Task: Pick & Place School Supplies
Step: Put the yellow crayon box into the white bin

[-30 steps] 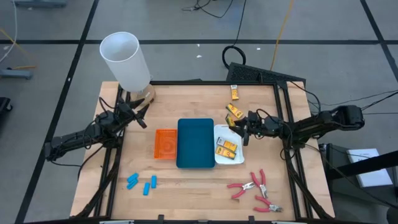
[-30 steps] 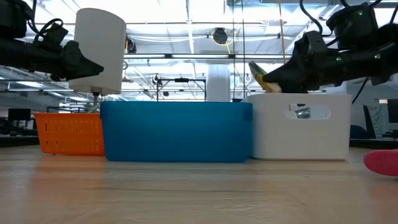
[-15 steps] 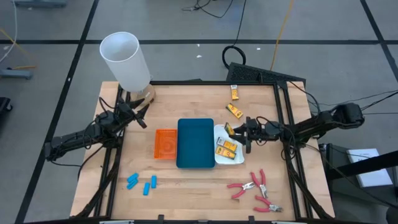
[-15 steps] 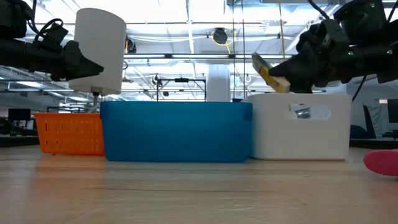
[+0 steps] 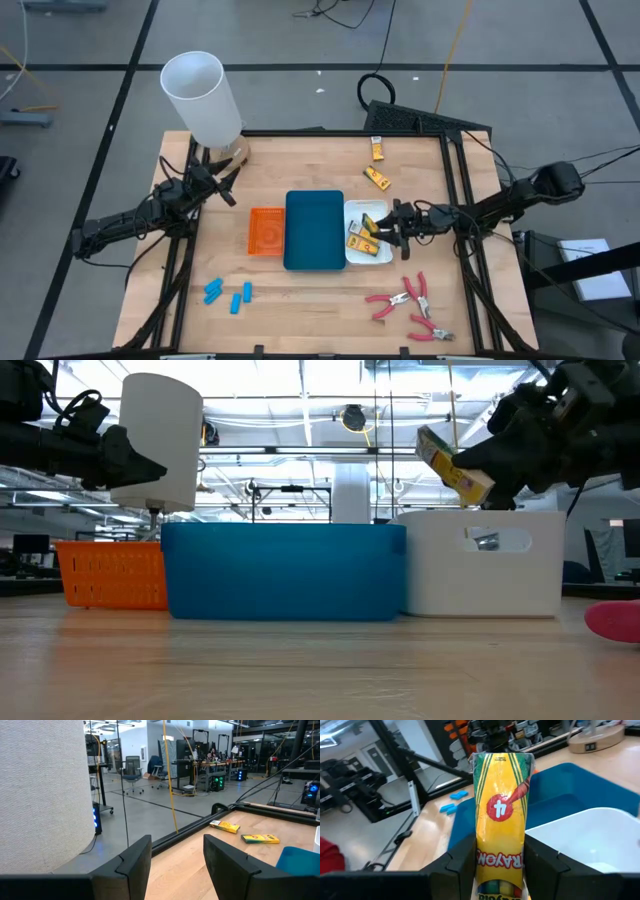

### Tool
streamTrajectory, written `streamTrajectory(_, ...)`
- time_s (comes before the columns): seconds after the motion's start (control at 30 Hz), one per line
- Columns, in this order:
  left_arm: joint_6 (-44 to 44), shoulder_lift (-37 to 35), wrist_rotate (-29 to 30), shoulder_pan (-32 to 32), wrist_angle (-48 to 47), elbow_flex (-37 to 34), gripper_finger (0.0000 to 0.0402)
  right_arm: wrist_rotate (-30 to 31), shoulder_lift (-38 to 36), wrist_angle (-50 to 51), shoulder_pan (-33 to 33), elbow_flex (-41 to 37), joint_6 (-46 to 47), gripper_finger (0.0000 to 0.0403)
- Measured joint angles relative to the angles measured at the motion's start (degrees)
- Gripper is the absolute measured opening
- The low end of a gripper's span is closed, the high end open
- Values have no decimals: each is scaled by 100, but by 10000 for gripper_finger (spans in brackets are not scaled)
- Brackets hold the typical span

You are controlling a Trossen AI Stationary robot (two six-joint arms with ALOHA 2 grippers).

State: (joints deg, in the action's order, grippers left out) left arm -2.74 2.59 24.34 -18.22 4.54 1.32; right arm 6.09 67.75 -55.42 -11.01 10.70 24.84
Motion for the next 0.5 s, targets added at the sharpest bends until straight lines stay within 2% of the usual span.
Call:
streamTrajectory(0.17, 0, 0, 0, -1, 0, -2, 182, 424, -2, 2, -229, 1, 246, 130)
streamTrajectory(0.3, 0, 0, 0, -2, 0, -2, 182, 459, -2, 192, -247, 103, 393, 130)
streamTrajectory(0.4, 0, 1, 0, -1, 0, -1, 182, 458, -4, 858, -247, 421, 398, 130)
streamTrajectory(0.5, 0, 1, 0, -1, 0, 0, 182, 454, -4, 1928, -247, 916, 393, 130)
